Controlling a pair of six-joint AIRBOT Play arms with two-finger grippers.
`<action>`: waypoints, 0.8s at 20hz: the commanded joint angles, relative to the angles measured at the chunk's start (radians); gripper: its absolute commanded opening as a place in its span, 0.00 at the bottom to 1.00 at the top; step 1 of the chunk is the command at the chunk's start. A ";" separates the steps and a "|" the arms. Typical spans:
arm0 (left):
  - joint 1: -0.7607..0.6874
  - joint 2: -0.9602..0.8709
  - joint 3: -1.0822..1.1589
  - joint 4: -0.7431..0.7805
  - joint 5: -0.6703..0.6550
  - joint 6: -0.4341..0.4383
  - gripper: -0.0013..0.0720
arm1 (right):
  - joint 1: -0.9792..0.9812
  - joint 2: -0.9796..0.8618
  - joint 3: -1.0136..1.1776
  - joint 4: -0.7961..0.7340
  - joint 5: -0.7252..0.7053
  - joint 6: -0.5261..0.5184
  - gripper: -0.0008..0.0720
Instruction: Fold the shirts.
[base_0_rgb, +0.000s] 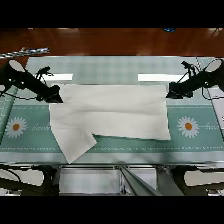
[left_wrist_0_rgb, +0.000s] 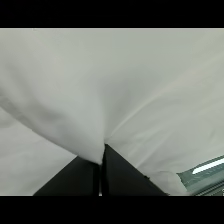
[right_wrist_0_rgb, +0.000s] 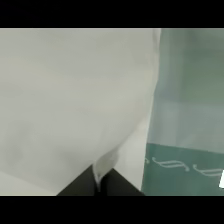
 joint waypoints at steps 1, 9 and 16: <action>0.002 0.001 -0.024 0.020 0.031 0.000 0.24 | 0.001 -0.006 -0.032 0.003 -0.029 0.026 0.33; 0.154 0.160 -0.084 0.042 -0.074 -0.019 0.71 | -0.189 0.183 -0.064 -0.019 0.058 0.043 0.57; 0.472 0.592 -0.697 -0.278 0.141 0.120 0.71 | -0.311 0.706 -0.672 0.222 -0.123 -0.051 0.57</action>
